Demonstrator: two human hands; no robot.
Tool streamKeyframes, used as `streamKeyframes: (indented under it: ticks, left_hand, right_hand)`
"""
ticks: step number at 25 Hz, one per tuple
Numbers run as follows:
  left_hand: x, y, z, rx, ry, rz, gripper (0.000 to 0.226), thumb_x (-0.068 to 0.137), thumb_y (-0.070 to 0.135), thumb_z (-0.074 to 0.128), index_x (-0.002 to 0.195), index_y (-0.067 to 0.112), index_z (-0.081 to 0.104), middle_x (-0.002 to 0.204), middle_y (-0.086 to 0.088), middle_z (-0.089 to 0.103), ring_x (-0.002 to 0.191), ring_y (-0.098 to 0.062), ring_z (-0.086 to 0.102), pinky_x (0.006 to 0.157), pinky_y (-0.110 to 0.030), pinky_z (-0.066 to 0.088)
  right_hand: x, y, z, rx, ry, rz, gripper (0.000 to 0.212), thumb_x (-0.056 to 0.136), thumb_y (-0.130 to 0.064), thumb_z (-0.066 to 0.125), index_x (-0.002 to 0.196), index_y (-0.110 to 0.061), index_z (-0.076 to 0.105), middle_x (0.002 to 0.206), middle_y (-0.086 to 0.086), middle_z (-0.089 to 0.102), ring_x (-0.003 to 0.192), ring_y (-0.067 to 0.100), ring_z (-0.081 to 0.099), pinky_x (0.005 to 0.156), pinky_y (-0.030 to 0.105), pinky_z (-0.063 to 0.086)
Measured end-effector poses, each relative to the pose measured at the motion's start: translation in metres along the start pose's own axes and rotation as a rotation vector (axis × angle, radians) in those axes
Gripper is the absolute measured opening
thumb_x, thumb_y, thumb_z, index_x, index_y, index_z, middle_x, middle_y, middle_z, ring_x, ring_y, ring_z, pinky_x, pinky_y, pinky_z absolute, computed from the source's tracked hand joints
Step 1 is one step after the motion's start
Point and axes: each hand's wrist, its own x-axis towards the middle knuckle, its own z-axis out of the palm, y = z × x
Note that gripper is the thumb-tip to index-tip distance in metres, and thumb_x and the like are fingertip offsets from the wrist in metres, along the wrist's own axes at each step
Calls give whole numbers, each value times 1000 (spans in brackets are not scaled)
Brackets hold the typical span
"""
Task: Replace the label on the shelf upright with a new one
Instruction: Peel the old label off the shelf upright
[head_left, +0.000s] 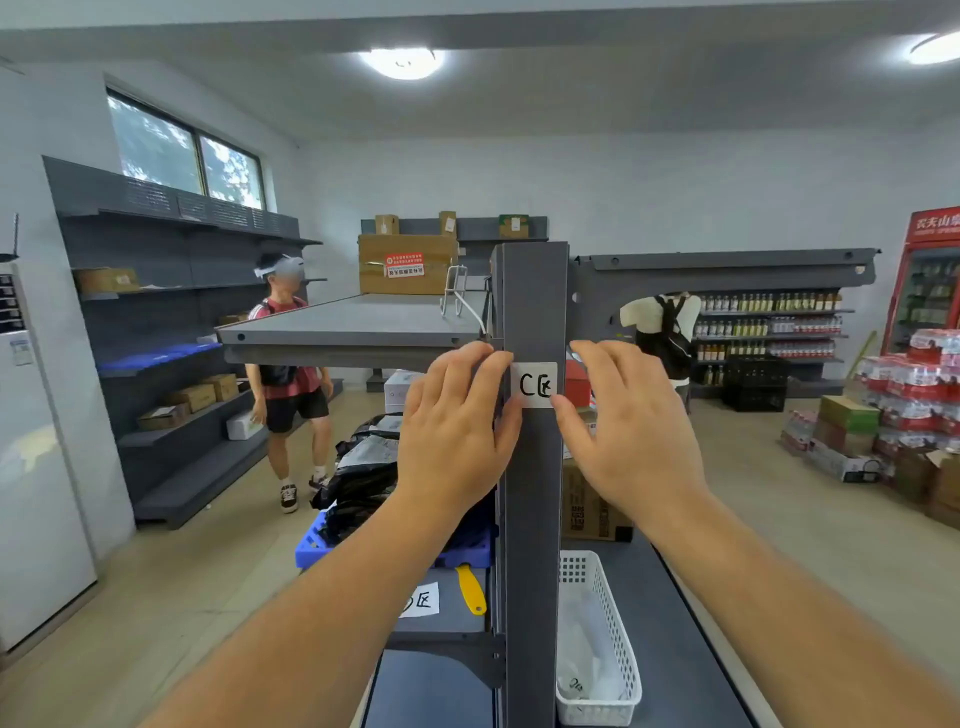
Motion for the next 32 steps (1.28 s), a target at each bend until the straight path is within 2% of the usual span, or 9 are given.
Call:
streamKeyframes:
  ticks: [4,10,15,19,22,26,29,32]
  left_hand:
    - [-5,6,13,-108,52,-4,37,98,25,62,132,14,66,131,-6,66,117,-27,61,97,-41,49]
    - [-11,12,21,-201,73,-103,35,100,24,61,133,12,64,134,-5,65,119,-22,60,102,-35,46]
    - [-9,21,23,-256,110,-165,31,100,19,63,129,10,65,131,-7,67,120,-21,60,105,-31,44]
    - [-7,25,24,-287,130,-206,28,100,19,61,126,10,66,129,-6,67,119,-17,58,105,-26,41]
    - [-5,30,24,-321,156,-242,23,99,17,62,119,10,68,124,-5,67,115,-12,56,102,-21,40]
    - [2,33,24,-382,149,-316,12,98,17,62,108,13,67,116,-1,64,106,-4,50,94,-25,47]
    - [2,34,22,-424,112,-338,6,97,17,63,102,14,63,110,2,61,98,-10,55,85,-27,50]
    - [1,35,19,-421,114,-345,10,98,20,63,108,16,61,101,9,58,90,-13,56,79,-27,49]
  right_hand:
    - [1,2,11,79,1,-46,48,99,-36,60,141,-15,57,129,3,66,117,23,60,92,38,56]
    - [-3,2,22,198,-4,2,51,100,-34,61,147,-16,52,125,2,71,112,21,66,81,36,61]
    - [-5,1,26,266,12,-4,53,101,-35,58,149,-15,50,132,2,70,118,18,67,85,31,62]
    - [-3,1,27,306,14,2,53,100,-33,59,148,-13,51,130,4,70,114,19,69,84,29,61]
    - [-2,1,28,318,14,7,53,100,-32,59,148,-12,52,124,4,72,107,18,70,81,25,59]
    - [-2,3,27,309,1,4,53,99,-32,59,148,-11,52,119,3,73,103,16,70,77,16,50]
    - [-2,4,24,308,-10,-2,53,99,-32,60,148,-12,52,118,2,73,103,15,69,78,15,46]
    - [-3,5,23,316,-9,-5,52,99,-30,62,147,-11,54,115,2,73,100,15,70,77,15,45]
